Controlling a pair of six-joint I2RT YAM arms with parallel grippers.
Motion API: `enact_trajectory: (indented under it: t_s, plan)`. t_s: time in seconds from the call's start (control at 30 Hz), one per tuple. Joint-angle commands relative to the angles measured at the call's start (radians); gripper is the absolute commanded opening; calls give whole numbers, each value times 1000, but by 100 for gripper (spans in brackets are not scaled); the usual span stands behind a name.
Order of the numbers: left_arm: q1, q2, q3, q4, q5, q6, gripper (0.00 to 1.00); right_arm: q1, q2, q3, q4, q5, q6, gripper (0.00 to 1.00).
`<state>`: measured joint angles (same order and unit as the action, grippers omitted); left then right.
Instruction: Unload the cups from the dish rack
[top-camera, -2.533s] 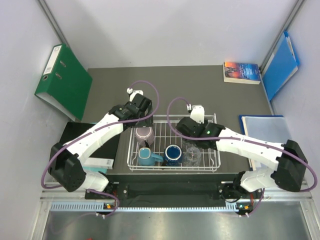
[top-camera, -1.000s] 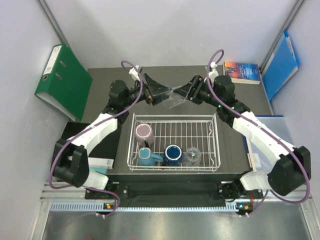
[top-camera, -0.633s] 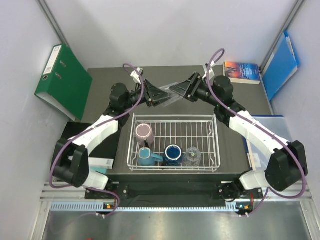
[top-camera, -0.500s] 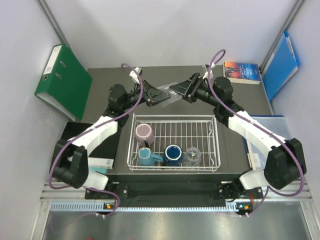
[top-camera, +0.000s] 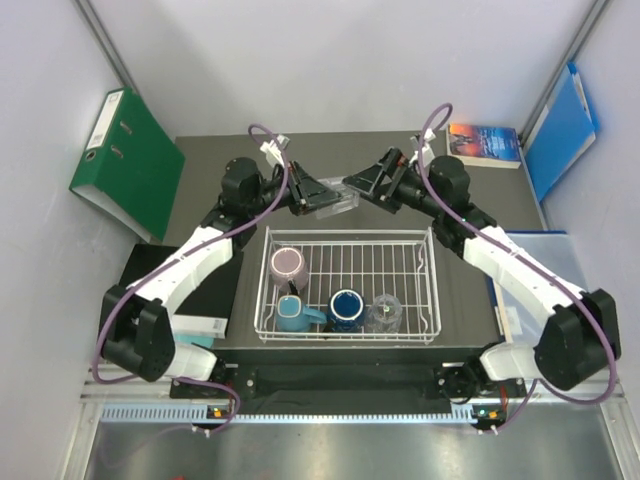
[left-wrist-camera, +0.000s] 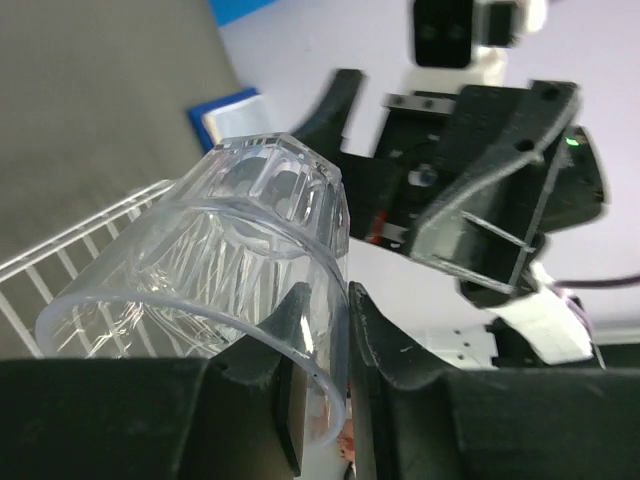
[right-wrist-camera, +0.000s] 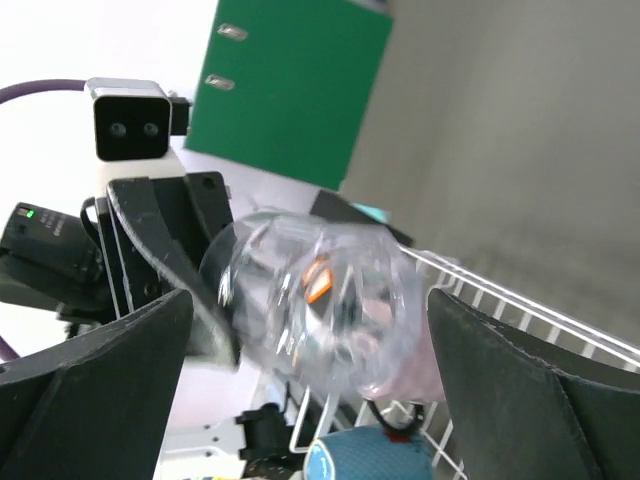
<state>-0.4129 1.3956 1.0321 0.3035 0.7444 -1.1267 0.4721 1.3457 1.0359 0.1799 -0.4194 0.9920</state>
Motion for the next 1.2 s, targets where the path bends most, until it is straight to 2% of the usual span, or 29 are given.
enact_trajectory:
  t_s: [0.0, 0.17, 0.2, 0.27, 0.3, 0.33, 0.37, 0.4, 0.43, 0.5, 0.53, 0.63, 0.8, 1.03, 1.17]
  plan:
    - [10, -29, 88, -208, -112, 131, 0, -29, -129, 119, -176, 114, -126, 100]
    - [13, 17, 232, -449, -314, 272, 0, -32, -192, 249, -498, 358, -266, 100]
    - [13, 55, 270, -574, -433, 298, 0, -29, -200, 266, -605, 398, -295, 100]
    - [13, 113, 415, -703, -564, 353, 0, -18, -195, 318, -735, 523, -329, 100]
    - [14, 190, 475, -787, -638, 363, 0, -16, -188, 334, -851, 571, -355, 100]
    - [13, 233, 609, -905, -733, 392, 0, -15, -186, 351, -891, 650, -368, 100]
    - [13, 282, 682, -976, -804, 406, 0, -12, -189, 354, -922, 689, -378, 100]
    - [13, 393, 765, -1042, -854, 416, 0, -12, -197, 351, -950, 735, -398, 100]
    - [20, 457, 948, -1184, -944, 424, 0, -10, -206, 334, -970, 816, -404, 99]
    - [34, 639, 1139, -1295, -987, 423, 0, -9, -233, 314, -979, 870, -424, 100]
    - [48, 693, 1303, -1343, -996, 417, 0, -7, -243, 302, -979, 899, -434, 100]
    - [104, 838, 1456, -1411, -973, 371, 0, 20, -278, 277, -973, 926, -454, 100]
    - [187, 902, 1343, -1373, -932, 338, 0, 43, -284, 245, -952, 923, -481, 100]
    - [197, 869, 1261, -1360, -1074, 433, 0, 43, -238, 260, -964, 927, -501, 100]
    - [197, 879, 1283, -1435, -1128, 453, 0, 43, -195, 274, -1008, 923, -489, 100]
